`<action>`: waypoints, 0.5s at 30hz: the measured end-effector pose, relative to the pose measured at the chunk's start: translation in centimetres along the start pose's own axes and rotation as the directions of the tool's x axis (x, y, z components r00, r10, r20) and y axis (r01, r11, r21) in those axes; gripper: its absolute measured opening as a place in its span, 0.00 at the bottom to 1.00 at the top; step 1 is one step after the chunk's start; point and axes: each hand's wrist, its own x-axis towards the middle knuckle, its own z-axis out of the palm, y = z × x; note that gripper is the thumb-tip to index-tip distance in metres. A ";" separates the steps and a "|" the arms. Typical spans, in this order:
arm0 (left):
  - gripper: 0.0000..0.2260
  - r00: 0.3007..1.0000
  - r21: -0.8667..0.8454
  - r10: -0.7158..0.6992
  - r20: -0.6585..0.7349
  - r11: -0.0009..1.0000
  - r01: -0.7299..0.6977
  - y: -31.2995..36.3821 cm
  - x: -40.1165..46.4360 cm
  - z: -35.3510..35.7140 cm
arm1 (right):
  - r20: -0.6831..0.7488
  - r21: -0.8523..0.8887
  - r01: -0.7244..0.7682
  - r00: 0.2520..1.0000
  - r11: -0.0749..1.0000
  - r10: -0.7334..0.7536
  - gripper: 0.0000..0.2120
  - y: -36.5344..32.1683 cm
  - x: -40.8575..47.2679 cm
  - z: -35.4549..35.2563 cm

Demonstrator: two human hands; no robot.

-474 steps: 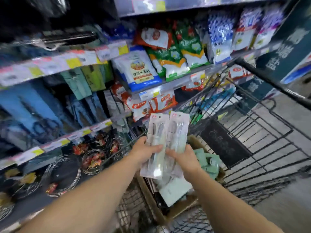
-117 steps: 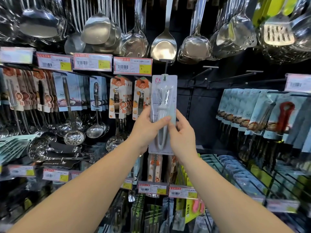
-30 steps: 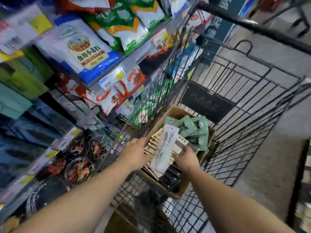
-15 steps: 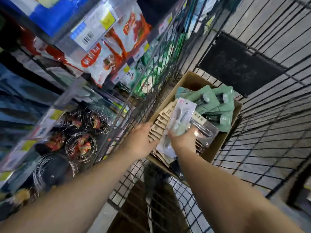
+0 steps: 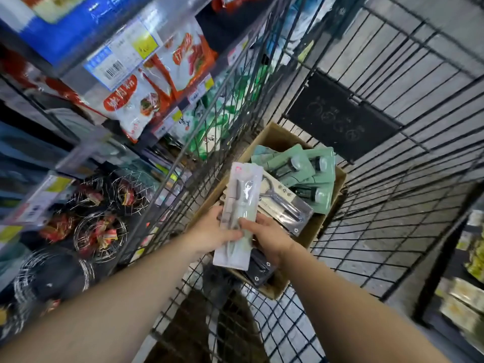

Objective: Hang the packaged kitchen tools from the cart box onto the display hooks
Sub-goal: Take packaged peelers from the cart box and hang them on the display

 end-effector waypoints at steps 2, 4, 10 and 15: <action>0.31 0.999 -0.048 -0.033 -0.042 0.998 0.031 -0.5 0.3 0.2 | -0.003 -0.121 0.003 1.000 0.993 -0.003 0.22 -0.9 -0.1 -0.2; 0.30 0.995 -0.073 -0.063 -0.081 0.996 0.058 -1.2 0.7 0.2 | -0.171 -0.435 0.062 0.974 0.898 -0.150 0.23 -2.0 0.5 -1.1; 0.27 0.973 -0.075 -0.110 -0.204 0.992 0.097 -2.8 1.2 -0.1 | -0.381 -0.884 -0.192 0.824 0.425 -0.419 0.33 -3.9 3.9 -6.4; 0.24 0.953 -0.077 -0.138 -0.270 0.990 0.121 -3.0 0.4 0.2 | -0.434 -0.879 -0.340 0.860 0.335 -0.267 0.44 -4.0 4.4 -7.4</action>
